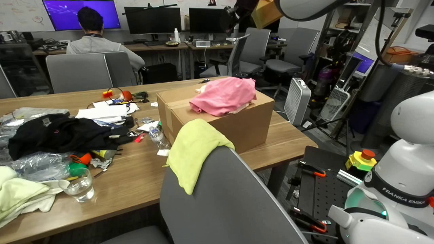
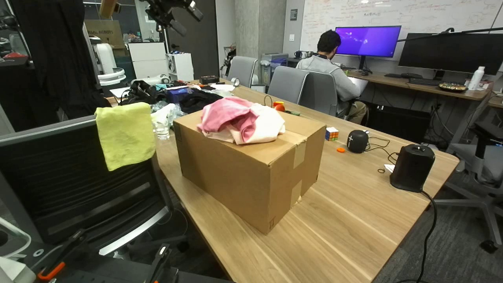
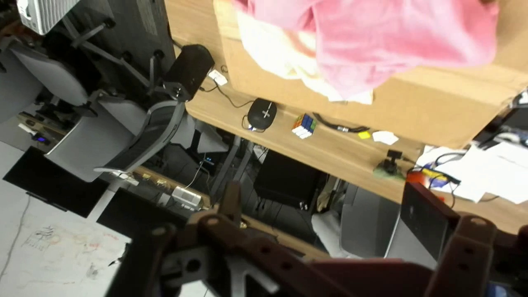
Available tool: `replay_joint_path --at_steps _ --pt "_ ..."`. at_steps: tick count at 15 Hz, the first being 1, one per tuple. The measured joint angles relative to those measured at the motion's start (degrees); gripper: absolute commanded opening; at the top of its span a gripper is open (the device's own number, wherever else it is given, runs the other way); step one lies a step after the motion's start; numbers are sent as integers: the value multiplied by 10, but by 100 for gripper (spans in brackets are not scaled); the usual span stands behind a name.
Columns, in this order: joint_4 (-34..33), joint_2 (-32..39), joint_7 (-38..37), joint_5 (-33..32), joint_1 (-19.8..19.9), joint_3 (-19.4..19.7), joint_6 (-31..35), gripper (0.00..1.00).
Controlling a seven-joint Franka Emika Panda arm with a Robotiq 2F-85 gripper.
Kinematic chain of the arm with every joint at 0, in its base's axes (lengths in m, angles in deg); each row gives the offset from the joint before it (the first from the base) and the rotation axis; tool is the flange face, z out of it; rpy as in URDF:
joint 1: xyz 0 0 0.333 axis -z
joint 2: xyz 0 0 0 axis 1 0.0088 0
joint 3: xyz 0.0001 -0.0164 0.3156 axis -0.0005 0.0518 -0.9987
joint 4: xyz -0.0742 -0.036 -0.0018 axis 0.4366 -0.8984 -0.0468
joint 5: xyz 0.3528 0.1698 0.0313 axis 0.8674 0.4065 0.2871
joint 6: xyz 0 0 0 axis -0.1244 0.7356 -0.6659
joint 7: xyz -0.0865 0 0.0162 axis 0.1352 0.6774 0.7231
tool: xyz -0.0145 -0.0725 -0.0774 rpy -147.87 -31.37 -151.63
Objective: Remove the t-shirts and towel from the backrest of the chair and place them on top of the box
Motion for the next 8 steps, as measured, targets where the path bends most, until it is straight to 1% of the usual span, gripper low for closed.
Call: replay_joint_path --at_steps 2,4,8 --pt "0 18 29 -3 -57 29 -47 100" --pt "0 33 53 -9 -117 67 -90 100" --pt "1 59 85 -42 -252 160 -165 100"
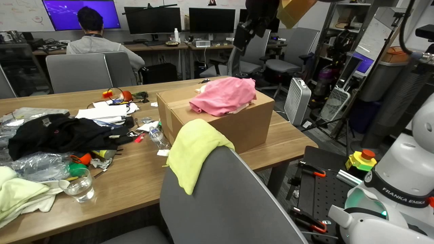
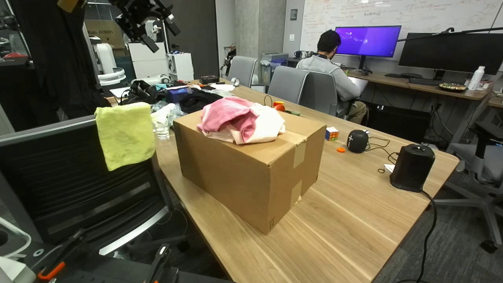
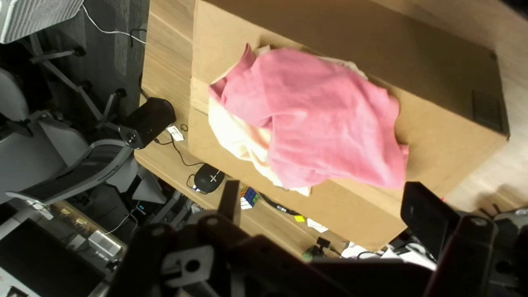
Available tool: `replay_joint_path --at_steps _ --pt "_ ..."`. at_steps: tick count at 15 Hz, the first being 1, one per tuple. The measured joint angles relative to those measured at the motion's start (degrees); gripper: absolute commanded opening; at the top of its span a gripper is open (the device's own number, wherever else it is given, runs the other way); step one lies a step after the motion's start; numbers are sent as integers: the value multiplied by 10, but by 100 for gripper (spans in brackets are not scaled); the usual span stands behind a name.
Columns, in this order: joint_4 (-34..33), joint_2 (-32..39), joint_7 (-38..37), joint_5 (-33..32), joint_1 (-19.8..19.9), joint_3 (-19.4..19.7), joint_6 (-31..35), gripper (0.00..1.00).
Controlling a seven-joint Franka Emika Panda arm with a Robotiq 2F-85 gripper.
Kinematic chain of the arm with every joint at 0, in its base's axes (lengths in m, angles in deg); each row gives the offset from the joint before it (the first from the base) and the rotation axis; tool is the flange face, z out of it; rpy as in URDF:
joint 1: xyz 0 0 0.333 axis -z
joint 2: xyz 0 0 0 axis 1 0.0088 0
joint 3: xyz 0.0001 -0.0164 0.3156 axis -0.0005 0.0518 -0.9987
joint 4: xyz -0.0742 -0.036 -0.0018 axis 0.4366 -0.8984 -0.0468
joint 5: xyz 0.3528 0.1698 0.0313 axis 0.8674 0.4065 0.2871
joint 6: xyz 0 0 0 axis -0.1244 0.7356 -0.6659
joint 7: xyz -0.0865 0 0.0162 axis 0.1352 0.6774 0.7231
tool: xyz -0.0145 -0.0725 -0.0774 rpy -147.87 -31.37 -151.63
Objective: Remove the t-shirts and towel from the backrest of the chair and place them on top of the box
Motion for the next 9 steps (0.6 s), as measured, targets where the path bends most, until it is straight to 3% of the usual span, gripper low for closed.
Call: replay_joint_path --at_steps 4,9 --pt "6 13 27 -10 -116 77 -46 100" --pt "28 14 58 -6 -212 128 -55 100"
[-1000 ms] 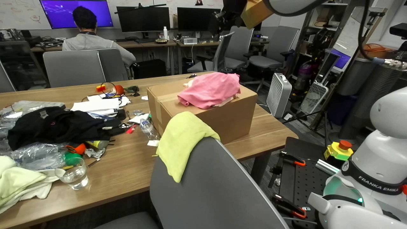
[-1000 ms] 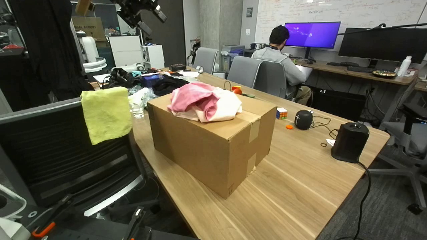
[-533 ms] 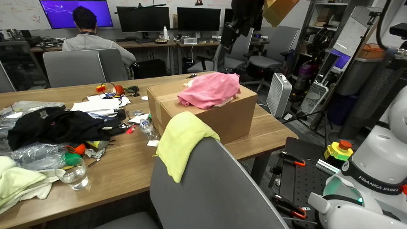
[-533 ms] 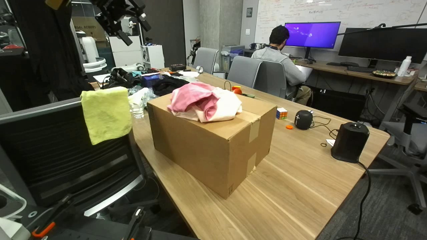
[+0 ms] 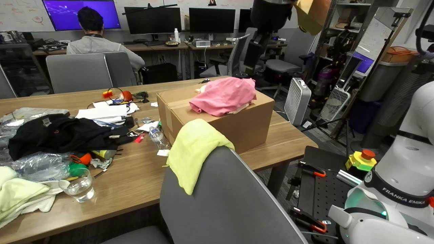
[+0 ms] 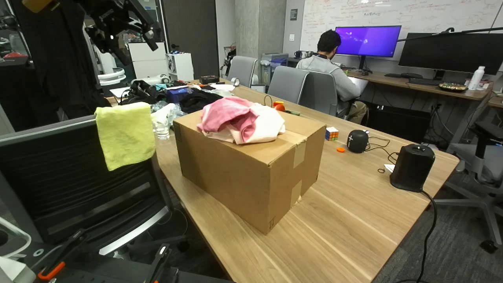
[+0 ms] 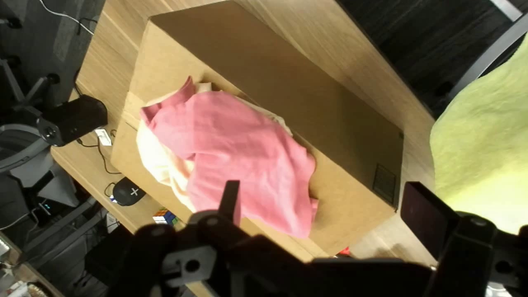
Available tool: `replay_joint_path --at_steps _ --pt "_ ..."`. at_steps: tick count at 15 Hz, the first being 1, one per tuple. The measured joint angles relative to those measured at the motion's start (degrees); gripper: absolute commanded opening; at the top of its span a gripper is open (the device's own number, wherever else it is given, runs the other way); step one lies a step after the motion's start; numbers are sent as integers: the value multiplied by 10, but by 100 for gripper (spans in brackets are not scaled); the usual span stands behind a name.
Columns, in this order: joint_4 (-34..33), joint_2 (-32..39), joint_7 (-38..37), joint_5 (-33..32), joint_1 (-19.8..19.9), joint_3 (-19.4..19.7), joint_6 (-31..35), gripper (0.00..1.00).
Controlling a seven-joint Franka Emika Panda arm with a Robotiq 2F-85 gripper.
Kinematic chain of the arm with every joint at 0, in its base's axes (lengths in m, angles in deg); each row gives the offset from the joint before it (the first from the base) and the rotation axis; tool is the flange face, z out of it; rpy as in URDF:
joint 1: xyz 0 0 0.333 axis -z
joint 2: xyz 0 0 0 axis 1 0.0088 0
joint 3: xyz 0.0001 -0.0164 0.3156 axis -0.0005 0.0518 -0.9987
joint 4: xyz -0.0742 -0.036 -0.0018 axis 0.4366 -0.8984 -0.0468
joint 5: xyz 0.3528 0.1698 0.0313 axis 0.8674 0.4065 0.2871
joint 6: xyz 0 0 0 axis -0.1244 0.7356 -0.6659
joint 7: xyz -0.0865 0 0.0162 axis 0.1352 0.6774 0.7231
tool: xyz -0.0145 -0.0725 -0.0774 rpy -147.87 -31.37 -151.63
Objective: Remove the t-shirts and towel from the backrest of the chair and place them on top of the box
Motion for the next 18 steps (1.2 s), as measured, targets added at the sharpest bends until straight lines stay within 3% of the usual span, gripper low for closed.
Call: replay_joint_path --at_steps 11,18 --pt "55 -3 21 68 -144 4 18 100" --pt "89 -3 14 123 -187 -20 70 100"
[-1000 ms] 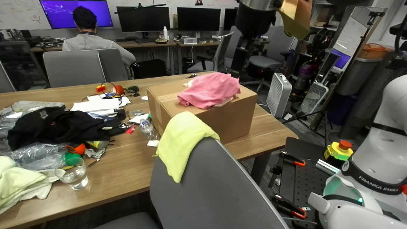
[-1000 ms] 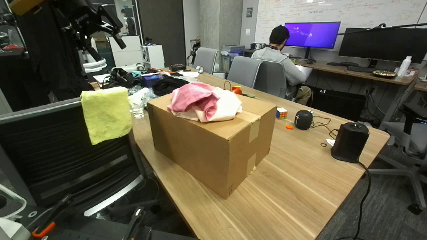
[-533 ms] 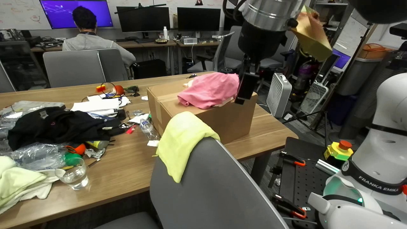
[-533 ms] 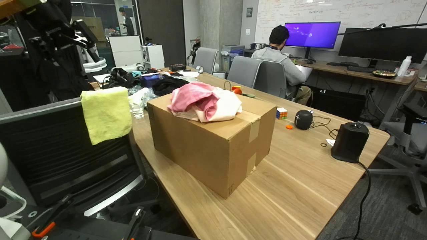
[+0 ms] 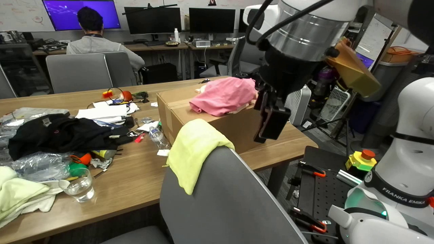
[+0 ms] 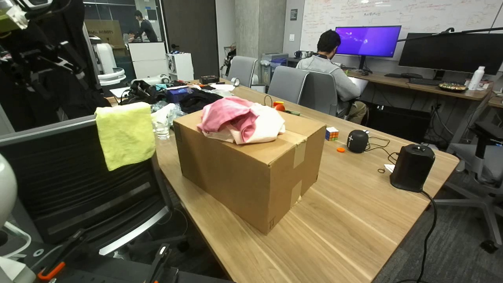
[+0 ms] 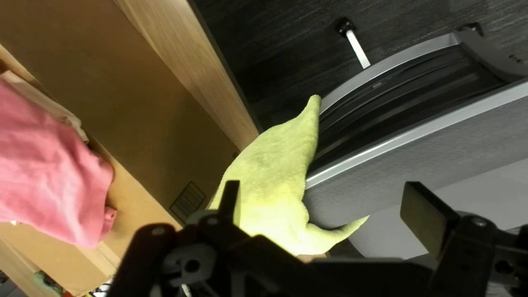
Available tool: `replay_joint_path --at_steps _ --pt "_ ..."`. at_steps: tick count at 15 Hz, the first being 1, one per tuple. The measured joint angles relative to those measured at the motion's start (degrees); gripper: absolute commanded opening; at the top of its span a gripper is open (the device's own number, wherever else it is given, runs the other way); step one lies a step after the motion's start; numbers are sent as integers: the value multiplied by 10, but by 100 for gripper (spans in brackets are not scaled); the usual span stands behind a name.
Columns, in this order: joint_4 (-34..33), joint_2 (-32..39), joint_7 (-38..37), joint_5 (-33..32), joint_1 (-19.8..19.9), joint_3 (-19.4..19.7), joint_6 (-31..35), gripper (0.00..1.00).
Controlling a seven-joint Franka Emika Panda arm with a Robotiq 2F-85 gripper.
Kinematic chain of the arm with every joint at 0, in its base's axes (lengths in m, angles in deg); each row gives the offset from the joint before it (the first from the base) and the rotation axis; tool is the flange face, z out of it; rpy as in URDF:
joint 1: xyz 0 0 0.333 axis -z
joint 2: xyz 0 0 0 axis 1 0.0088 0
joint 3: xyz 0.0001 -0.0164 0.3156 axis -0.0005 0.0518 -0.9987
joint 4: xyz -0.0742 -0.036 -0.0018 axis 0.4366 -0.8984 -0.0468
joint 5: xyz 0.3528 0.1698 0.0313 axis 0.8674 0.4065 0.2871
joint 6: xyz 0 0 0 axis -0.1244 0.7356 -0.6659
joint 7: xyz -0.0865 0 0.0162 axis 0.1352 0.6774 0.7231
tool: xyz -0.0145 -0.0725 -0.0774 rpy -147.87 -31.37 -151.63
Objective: Remove the t-shirts and towel from the backrest of the chair and place them on top of the box
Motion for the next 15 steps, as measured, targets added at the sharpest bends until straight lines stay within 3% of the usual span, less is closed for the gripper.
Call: replay_joint_path --at_steps 15 --pt "51 8 -122 -17 1 -103 143 100"
